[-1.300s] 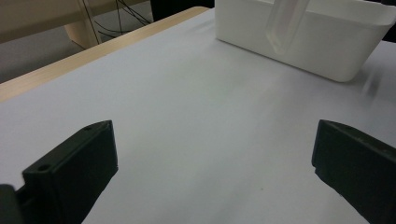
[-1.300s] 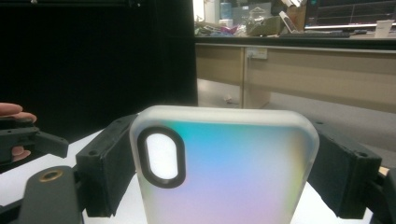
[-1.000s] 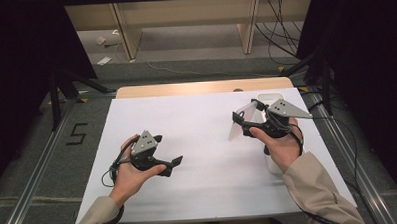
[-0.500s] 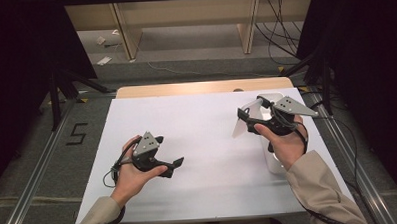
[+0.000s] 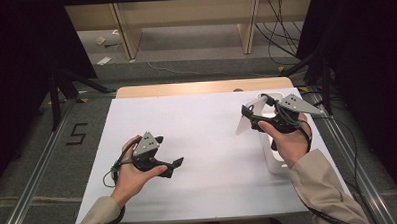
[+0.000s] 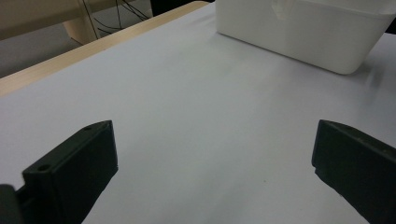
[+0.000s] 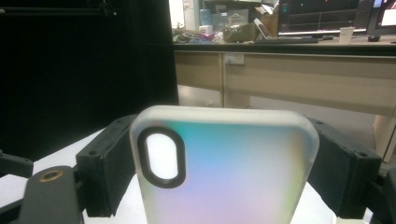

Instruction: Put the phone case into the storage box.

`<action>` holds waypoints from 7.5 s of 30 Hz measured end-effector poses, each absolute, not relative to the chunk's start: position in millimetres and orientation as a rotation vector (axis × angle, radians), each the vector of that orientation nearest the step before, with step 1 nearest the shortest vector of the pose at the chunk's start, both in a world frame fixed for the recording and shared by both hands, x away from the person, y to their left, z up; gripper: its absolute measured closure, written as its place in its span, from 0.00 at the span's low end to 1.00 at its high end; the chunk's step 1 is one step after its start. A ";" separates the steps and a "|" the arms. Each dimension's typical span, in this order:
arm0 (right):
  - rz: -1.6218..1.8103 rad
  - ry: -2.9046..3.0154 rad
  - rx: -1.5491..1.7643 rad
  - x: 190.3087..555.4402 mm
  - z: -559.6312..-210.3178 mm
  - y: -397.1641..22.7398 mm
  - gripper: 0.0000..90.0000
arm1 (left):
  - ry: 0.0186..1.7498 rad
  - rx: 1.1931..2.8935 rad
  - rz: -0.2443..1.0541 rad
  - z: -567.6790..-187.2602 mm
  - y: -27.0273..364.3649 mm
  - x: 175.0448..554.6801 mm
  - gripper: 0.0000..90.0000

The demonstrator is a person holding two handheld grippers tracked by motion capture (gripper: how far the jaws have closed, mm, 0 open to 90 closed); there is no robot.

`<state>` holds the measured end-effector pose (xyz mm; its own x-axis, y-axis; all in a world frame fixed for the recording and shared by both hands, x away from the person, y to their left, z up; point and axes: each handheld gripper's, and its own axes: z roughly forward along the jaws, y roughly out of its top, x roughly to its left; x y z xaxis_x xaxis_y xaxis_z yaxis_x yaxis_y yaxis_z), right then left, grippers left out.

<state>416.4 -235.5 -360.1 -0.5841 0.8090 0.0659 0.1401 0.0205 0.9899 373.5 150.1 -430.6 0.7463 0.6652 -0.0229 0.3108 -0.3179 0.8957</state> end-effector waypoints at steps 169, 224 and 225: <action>1.443 1.550 1.169 450.1 -348.8 -307.0 0.20 | 0.754 1.913 0.443 -430.7 152.8 374.2 0.00; 1.425 1.535 1.214 474.5 -354.0 -311.9 0.20 | 0.761 1.907 0.448 -429.8 155.8 374.5 0.00; 1.423 1.536 1.216 474.8 -353.8 -311.7 0.20 | 0.761 1.907 0.448 -429.8 155.9 374.5 0.00</action>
